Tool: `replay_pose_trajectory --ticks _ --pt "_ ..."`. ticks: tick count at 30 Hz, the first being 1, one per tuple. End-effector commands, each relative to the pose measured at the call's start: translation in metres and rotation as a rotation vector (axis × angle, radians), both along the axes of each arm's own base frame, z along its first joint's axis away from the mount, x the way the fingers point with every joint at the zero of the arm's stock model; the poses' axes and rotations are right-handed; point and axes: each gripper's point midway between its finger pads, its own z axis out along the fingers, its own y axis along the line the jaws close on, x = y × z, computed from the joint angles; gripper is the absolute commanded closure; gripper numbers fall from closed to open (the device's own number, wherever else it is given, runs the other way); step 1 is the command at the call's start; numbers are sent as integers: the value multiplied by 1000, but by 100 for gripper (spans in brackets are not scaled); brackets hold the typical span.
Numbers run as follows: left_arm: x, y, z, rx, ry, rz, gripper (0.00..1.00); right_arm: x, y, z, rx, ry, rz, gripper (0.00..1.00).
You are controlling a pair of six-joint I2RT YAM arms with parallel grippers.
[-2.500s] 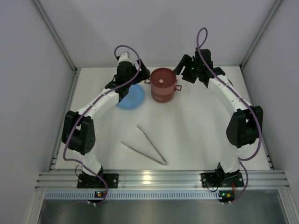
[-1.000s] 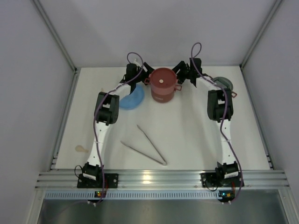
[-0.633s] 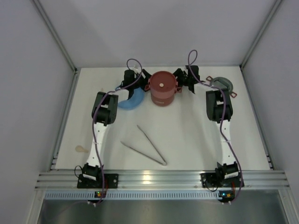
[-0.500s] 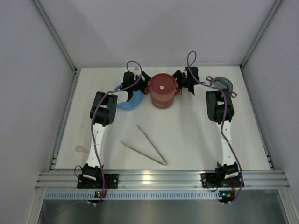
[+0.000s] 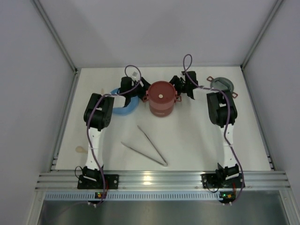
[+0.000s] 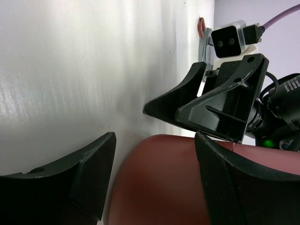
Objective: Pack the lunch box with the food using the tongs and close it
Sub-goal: Move the packing box to the center of the board.
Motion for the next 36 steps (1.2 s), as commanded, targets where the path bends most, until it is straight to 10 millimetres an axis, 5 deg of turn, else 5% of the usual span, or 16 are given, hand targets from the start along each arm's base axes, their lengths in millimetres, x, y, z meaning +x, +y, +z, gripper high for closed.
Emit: replay_pose_trajectory --ticks 1,5,12,18,22,24,28,36 --pt "7 -1 50 15 -159 -1 27 7 2 47 -30 -158 13 42" --pt "22 -1 68 54 -213 3 26 18 -13 59 -108 -183 -32 42" --pt "65 19 107 181 -295 103 22 58 -71 106 -196 -237 -209 40" --pt "85 38 146 281 -375 176 21 62 -105 138 -279 -288 -289 40" --pt "75 42 153 365 -411 162 22 44 -120 145 -324 -278 -316 40" --pt "63 38 138 471 -393 169 21 32 -128 156 -344 -299 -339 40" --pt "42 33 162 597 -478 177 18 13 -136 169 -367 -302 -349 39" --pt "-6 47 171 849 -396 274 18 -32 -131 174 -399 -320 -253 39"
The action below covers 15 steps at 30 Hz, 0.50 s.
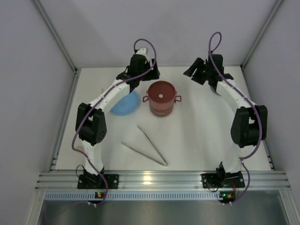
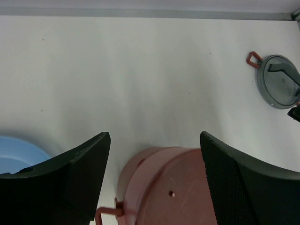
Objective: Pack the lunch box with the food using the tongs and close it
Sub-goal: Move the packing box to the center of the board.
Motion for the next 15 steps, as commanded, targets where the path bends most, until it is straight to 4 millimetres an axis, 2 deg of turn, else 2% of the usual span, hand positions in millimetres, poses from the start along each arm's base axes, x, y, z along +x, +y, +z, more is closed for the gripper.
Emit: replay_pose_trajectory --ticks 1,4,5,6,7,8,9,15 --pt "-24 41 11 155 20 153 18 -27 0 17 -54 -35 55 39" --pt "-45 51 8 186 41 209 18 -38 7 20 -73 -40 111 38" --pt "-50 61 5 222 52 249 18 -41 12 19 -69 -32 136 38" --pt "-58 64 11 218 44 257 18 -43 15 19 -73 -35 152 38" --pt "-63 67 9 211 53 265 18 -46 17 18 -74 -31 161 38" --pt "-70 70 -1 224 74 263 18 -50 20 18 -76 -33 172 38" --pt "-76 71 4 224 61 268 17 -52 22 15 -81 -31 178 38" --pt "-95 72 1 239 80 252 17 -64 28 0 -86 0 185 38"
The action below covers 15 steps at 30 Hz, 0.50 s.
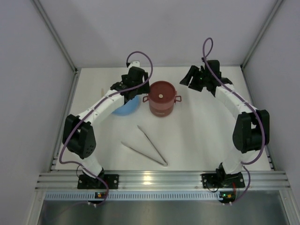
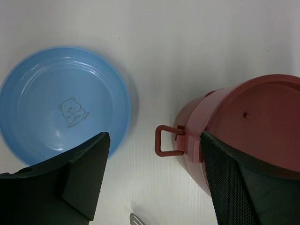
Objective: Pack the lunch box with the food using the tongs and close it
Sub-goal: Move the packing box to the center of the board.
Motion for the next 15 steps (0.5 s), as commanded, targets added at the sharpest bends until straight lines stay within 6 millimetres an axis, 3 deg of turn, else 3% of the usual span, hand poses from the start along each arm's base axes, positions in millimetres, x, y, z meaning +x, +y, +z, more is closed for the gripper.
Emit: replay_pose_trajectory --ticks 1,7,15 --pt "-13 4 22 -15 -39 18 17 -14 10 14 -9 -41 45 38" --pt "-25 -3 22 -45 -38 -8 17 -18 13 8 -24 -43 55 37" --pt "-35 -18 10 -52 -1 -50 17 5 16 -6 -42 -15 47 37"
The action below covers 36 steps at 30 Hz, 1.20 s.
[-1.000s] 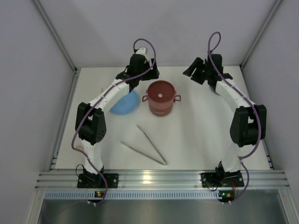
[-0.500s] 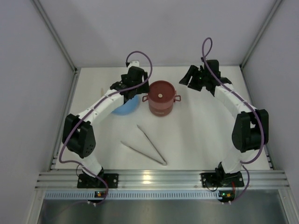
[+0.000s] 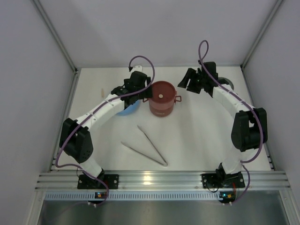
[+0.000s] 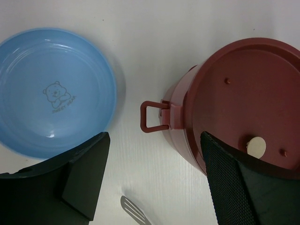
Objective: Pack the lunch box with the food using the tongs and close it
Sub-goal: Move the packing box to the center of the board, then close the fastener on the packing box.
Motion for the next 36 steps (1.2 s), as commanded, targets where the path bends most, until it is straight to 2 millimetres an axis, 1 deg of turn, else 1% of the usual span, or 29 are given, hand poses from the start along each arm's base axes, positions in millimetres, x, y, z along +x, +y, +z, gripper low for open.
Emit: replay_pose_trajectory --ticks 1,4,5,9,10,11,13,15,16,17,18,20,21,22,23,25,26,28,29,32,33,36 --pt "-7 -5 11 -38 -16 -17 17 17 7 9 -19 -44 17 37" --pt "-8 -7 8 -40 -13 -26 17 19 6 2 -34 -29 7 37" --pt "-7 -8 6 -37 -11 -27 17 18 4 -5 -42 -13 0 37" --pt "-3 -10 2 -25 -6 -33 17 19 -2 -22 -73 12 -28 37" --pt "-3 -11 2 -26 -4 -35 17 20 -3 -30 -80 27 -26 38" --pt "-2 -11 -1 -23 2 -35 17 20 -3 -35 -84 38 -25 38" --pt "-1 -13 0 -25 1 -37 17 20 -1 -46 -88 59 -16 38" --pt "1 -13 -2 -18 4 -37 17 17 1 -52 -80 77 -6 40" --pt "2 -14 -1 -18 0 -36 17 15 1 -51 -77 73 -4 40" --pt "3 -14 1 -18 -3 -36 17 10 3 -55 -80 84 0 41" --pt "5 -15 -2 -11 1 -37 17 8 4 -55 -84 81 1 41" --pt "8 -16 -1 -9 0 -36 16 -1 6 -55 -92 85 12 41" --pt "9 -17 -1 -9 -1 -37 16 -3 8 -54 -93 82 19 41" --pt "10 -18 -1 -10 0 -40 16 -5 9 -48 -91 68 22 42" --pt "12 -19 -1 -10 0 -40 16 -11 11 -50 -94 74 29 42" --pt "13 -20 0 -12 -1 -39 17 -15 13 -45 -95 60 35 42" --pt "13 -21 -2 -11 2 -40 16 -19 14 -47 -101 64 39 42" --pt "15 -22 0 -15 -2 -39 16 -22 16 -44 -102 60 45 42" --pt "17 -23 3 -13 -7 -41 16 -24 16 -47 -108 64 46 42" --pt "20 -25 5 -10 -7 -43 17 -25 13 -49 -117 68 31 43" --pt "22 -27 10 -12 -17 -46 16 -26 12 -49 -119 69 30 43" --pt "25 -27 12 -8 -20 -45 16 -28 13 -49 -115 69 30 43"
